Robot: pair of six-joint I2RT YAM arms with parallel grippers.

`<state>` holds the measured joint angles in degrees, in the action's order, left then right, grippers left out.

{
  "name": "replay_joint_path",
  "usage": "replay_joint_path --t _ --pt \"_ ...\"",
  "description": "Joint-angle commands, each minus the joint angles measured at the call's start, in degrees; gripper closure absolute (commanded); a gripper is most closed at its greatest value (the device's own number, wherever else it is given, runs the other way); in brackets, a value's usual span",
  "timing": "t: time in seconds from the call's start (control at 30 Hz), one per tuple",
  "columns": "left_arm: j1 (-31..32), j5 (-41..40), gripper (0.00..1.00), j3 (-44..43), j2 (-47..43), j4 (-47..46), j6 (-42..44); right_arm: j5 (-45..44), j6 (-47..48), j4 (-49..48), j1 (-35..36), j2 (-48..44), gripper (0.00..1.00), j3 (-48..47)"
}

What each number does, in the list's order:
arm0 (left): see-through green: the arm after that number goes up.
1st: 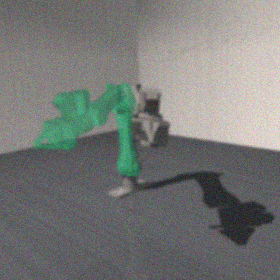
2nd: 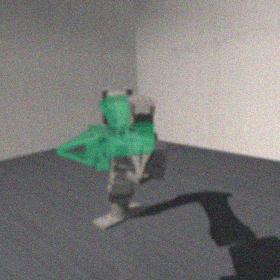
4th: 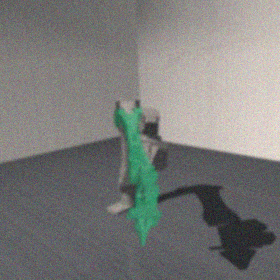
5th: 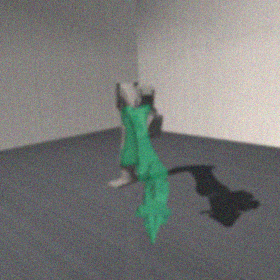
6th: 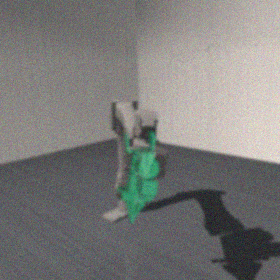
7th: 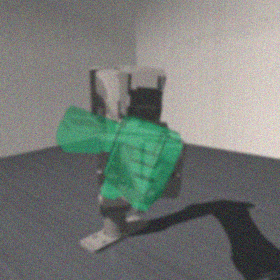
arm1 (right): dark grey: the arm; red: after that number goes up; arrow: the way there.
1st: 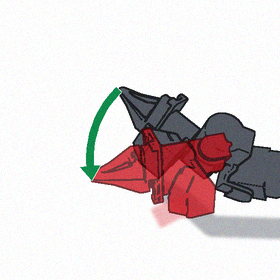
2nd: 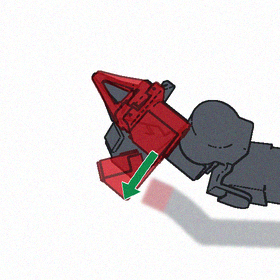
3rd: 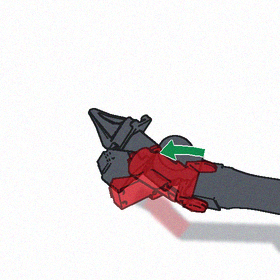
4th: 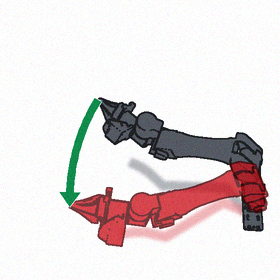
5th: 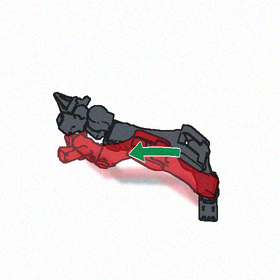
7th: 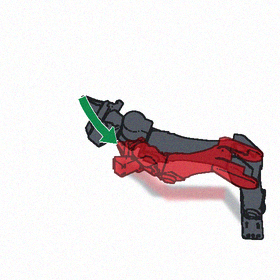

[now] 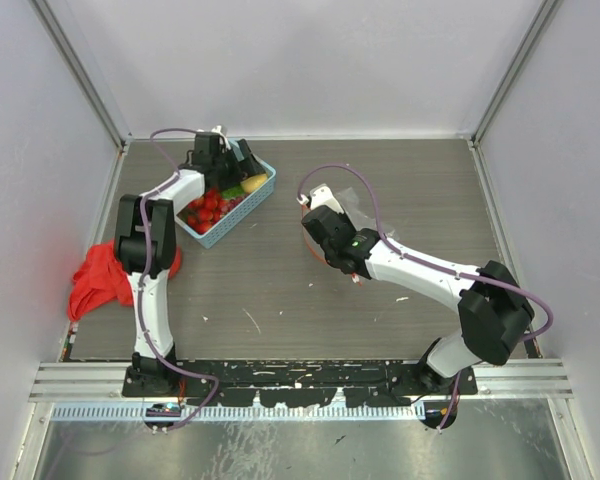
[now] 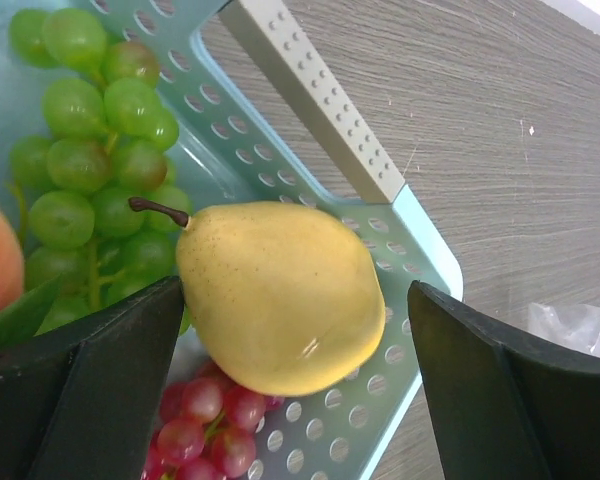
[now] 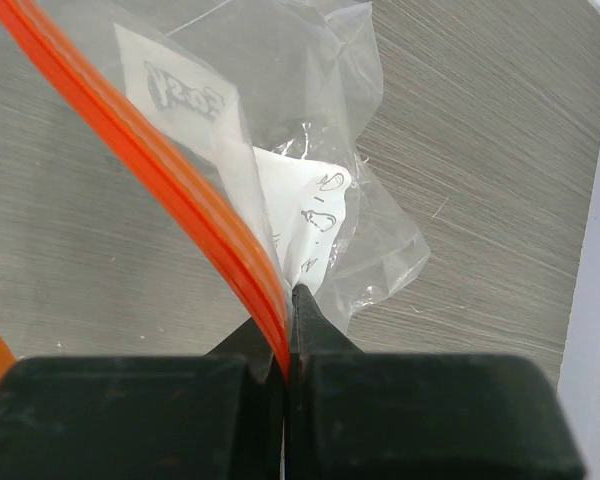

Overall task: Place the food in the zip-top bag and seal the zipper
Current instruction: Pick up the fake fruit from the bin.

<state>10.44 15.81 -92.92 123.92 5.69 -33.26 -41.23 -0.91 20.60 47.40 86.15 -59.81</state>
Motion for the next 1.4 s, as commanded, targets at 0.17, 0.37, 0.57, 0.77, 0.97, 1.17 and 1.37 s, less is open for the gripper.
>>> replay_joint_path --t 0.17,0.37,0.57,0.77,0.97,1.17,1.37 --pt "0.5 2.1 0.05 -5.6 4.2 -1.2 2.0 0.2 0.4 -2.0 -0.2 -0.1 0.99 -2.6" --pt "0.5 2.1 0.07 -5.9 5.0 -0.1 2.0 0.4 0.3 -2.0 -0.2 0.0 0.99 -2.4" --pt "0.4 1.7 0.22 -2.7 1.3 -2.3 2.0 0.3 0.2 -2.0 -0.2 -0.4 0.99 -2.3" --pt "0.3 1.5 0.39 -0.5 -2.5 -3.5 1.6 0.2 0.2 -2.0 -0.2 -1.0 0.99 -2.4" --pt "0.1 0.9 0.49 2.6 -6.7 -6.2 0.2 0.0 0.2 -2.0 -0.2 -2.4 0.99 -2.8" --pt "0.0 -1.5 0.49 5.1 -12.3 -6.7 0.2 0.6 -0.1 -1.9 -0.2 -2.8 0.99 -3.6" --pt "-0.1 -2.0 0.49 9.9 -19.3 -6.7 -1.6 1.3 -1.2 -1.7 -0.2 -2.2 0.99 -4.8"
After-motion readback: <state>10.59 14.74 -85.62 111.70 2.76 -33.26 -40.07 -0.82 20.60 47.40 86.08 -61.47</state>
